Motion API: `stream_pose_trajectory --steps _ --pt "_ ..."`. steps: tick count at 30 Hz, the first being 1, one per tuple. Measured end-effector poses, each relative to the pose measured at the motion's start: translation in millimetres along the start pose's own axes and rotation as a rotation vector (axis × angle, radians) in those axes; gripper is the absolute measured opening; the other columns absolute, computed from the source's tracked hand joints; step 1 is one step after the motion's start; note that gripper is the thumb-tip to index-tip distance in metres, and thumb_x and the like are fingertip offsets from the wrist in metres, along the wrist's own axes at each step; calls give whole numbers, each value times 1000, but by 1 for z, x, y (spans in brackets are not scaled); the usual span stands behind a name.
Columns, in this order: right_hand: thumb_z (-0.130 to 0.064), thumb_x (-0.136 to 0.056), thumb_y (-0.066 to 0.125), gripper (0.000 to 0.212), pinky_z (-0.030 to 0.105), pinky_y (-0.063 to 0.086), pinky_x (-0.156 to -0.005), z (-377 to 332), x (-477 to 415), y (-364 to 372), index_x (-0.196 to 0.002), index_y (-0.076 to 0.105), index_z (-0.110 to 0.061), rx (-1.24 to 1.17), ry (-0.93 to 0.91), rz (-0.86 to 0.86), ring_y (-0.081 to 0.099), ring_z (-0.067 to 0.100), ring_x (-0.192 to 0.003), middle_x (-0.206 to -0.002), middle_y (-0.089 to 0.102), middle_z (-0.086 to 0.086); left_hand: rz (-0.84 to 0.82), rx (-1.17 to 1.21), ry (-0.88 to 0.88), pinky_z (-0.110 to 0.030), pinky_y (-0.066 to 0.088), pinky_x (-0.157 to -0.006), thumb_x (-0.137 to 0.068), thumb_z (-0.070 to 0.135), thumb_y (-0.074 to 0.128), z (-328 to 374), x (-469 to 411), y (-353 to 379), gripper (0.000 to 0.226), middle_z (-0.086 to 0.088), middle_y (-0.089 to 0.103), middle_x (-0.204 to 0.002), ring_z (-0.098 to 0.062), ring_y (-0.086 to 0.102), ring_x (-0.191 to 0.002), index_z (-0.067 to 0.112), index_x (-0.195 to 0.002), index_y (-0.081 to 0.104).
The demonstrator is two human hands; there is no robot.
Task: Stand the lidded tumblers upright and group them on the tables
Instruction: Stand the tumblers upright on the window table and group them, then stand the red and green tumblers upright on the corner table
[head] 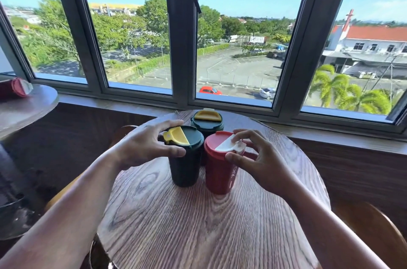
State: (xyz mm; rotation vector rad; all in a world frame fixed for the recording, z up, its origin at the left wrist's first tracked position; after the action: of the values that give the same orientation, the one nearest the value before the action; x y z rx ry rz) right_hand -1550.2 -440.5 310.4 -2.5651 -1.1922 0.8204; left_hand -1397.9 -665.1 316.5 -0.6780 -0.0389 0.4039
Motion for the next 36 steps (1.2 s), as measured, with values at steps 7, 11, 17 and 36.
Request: stream_pose_trajectory --steps 7,11,17,36 --pt "-57 -69 74 38 38 56 -96 -2 1 -2 -101 62 -40 76 -22 6 59 1 -117 -128 56 -15 3 -23 -18 -38 43 -111 -61 68 81 4 5 1 77 14 59 -136 -5 58 -124 58 -132 51" --pt "-61 -71 68 44 29 53 -96 -11 -1 -5 -106 61 -35 102 -41 15 55 -7 -116 -126 54 -20 24 32 -15 -5 43 -91 -78 60 73 19 9 2 78 15 50 -143 12 51 -118 36 -146 45" --pt "-49 -80 70 33 34 52 -96 -40 -22 -14 -106 63 -30 152 -106 58 54 2 -119 -120 56 -15 117 -60 -59 -31 45 -104 -67 85 58 34 12 -16 81 7 60 -135 2 57 -119 43 -136 50" --pt "-50 -83 66 33 38 52 -84 -148 -131 161 -101 63 -23 559 -297 -385 62 23 -97 -109 66 4 295 -722 -317 -32 43 -85 -94 45 61 9 69 -154 40 -5 66 -120 -23 59 -103 22 -126 60"
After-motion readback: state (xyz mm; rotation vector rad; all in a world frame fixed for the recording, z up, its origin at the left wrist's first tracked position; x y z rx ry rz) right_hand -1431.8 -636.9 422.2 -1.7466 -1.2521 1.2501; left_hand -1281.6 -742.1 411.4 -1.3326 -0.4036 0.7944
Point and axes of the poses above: each hand's wrist, its own x-axis away from the middle knuckle, its own y-axis out of the palm, z = x × y, the point moved 6 cm from there along -x, towards the middle knuckle
